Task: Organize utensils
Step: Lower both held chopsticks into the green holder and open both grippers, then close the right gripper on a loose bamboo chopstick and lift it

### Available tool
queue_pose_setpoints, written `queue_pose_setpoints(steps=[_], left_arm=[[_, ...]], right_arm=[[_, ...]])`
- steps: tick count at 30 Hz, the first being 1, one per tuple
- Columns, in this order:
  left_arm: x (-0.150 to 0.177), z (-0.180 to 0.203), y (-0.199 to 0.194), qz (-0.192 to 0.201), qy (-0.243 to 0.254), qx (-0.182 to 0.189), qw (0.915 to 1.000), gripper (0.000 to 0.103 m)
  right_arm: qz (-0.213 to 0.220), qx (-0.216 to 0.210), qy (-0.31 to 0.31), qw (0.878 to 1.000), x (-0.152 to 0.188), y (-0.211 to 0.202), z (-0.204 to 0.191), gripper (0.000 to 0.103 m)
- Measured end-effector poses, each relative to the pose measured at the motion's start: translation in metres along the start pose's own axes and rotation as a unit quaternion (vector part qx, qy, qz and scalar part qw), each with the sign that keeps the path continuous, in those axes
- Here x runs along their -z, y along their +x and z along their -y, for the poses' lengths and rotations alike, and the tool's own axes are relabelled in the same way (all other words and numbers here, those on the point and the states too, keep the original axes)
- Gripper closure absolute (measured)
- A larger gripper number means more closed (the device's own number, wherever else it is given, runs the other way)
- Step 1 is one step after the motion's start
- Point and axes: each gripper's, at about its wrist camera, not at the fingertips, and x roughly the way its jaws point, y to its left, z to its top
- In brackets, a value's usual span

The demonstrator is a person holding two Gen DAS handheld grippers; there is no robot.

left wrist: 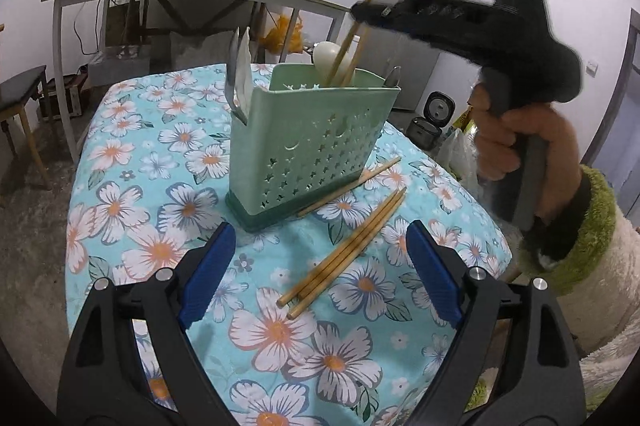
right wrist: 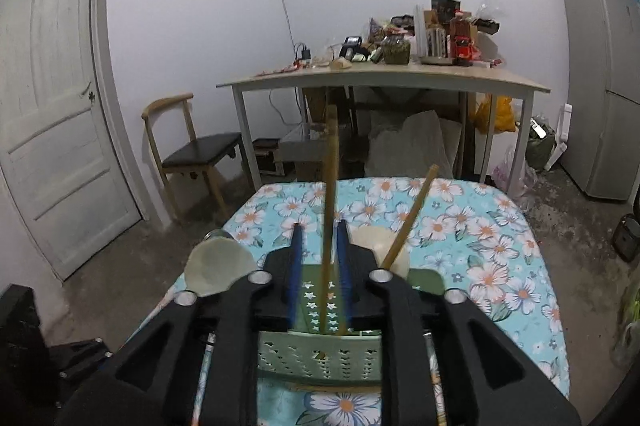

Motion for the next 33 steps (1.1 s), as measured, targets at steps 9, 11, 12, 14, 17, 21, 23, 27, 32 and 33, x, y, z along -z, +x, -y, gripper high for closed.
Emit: queue_pose_setpoints(steps=[9,11,12,14,17,21,23,27,32,33], left_arm=[[0.002,0.002,0.01,0.001,0.018,0.006,0.9998,0.02],[0.002,0.002,0.012,0.0,0.019,0.007,0.9998,0.02],[0.001,0.002,0.013,-0.001,0.019,0.008,0.9998,0.02],[0.001,0.003,0.016,-0.002,0.021,0.009,0.9997,0.02],[0.0,0.006,0.019,-0.003,0.03,0.009,0.9995,0.021],[0.001,0.009,0.024,-0.008,0.033,0.011,0.9994,0.023],[0.003,0.009,0.026,-0.012,0.033,0.01,0.9993,0.025],[0.005,0.009,0.03,-0.018,0.034,0.006,0.9993,0.026],[0.009,0.008,0.031,-0.022,0.045,0.001,0.9988,0.029],[0.01,0.008,0.031,-0.022,0.046,0.0,0.9987,0.03]], right_arm=[[0.042,0.0,0.062,0.997,0.01,-0.066,0.031,0.075],[0.035,0.017,0.079,0.996,0.021,-0.072,0.044,0.075],[0.029,0.024,0.087,0.995,0.026,-0.072,0.05,0.075],[0.004,0.038,0.13,0.991,0.042,-0.068,0.074,0.075],[-0.04,0.029,0.227,0.973,0.068,-0.057,0.114,0.075],[-0.088,-0.002,0.358,0.929,0.102,-0.028,0.162,0.075],[-0.106,-0.016,0.408,0.907,0.118,-0.012,0.178,0.075],[-0.142,-0.031,0.481,0.864,0.145,0.023,0.196,0.075],[-0.159,-0.019,0.539,0.827,0.165,0.055,0.211,0.075],[-0.16,-0.014,0.543,0.824,0.167,0.059,0.213,0.076]])
